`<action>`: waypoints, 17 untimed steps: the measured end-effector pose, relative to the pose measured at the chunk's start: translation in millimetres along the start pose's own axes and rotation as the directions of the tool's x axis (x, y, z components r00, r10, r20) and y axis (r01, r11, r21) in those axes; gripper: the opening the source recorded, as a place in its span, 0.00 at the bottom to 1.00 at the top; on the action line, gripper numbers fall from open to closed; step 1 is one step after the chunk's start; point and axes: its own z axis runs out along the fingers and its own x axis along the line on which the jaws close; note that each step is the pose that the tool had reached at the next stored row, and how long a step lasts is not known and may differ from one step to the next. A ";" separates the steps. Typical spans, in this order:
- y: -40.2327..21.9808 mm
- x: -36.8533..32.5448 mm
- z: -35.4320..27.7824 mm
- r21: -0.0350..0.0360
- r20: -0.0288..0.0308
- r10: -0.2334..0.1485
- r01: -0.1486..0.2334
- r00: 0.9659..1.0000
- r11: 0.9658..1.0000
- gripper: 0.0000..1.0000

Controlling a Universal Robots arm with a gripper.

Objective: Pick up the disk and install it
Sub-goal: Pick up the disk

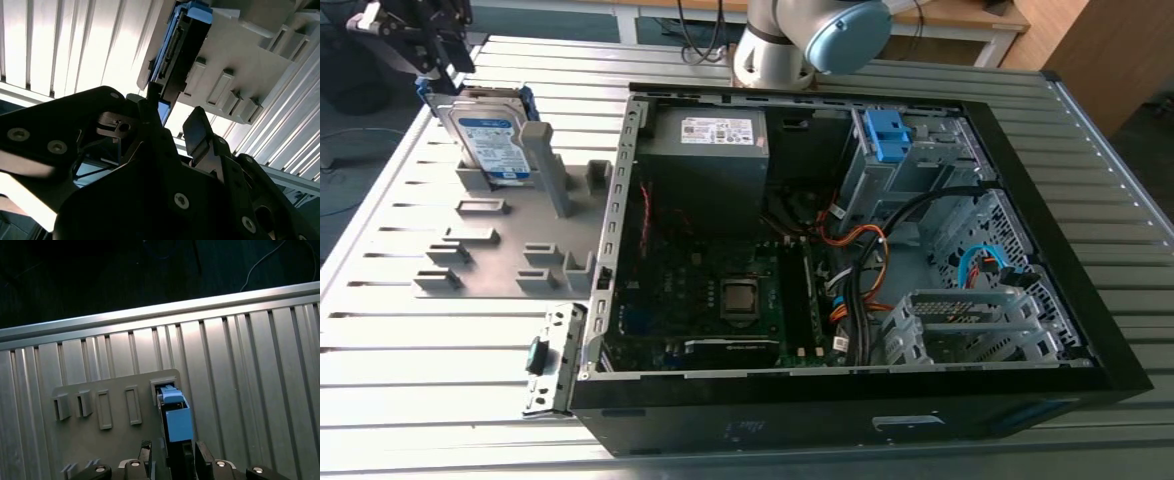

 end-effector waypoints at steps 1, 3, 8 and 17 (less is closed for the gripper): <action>0.3 -0.5 0.3 0.000 0.000 -0.008 0.008 1.000 1.000 0.47; 0.4 -0.5 1.0 -0.001 -0.001 -0.033 0.033 0.999 0.999 0.47; 0.4 -0.5 3.4 -0.004 -0.004 -0.122 0.122 0.993 0.993 0.47; 3.9 -5.8 13.4 -0.005 -0.005 -0.192 0.192 0.981 0.981 0.47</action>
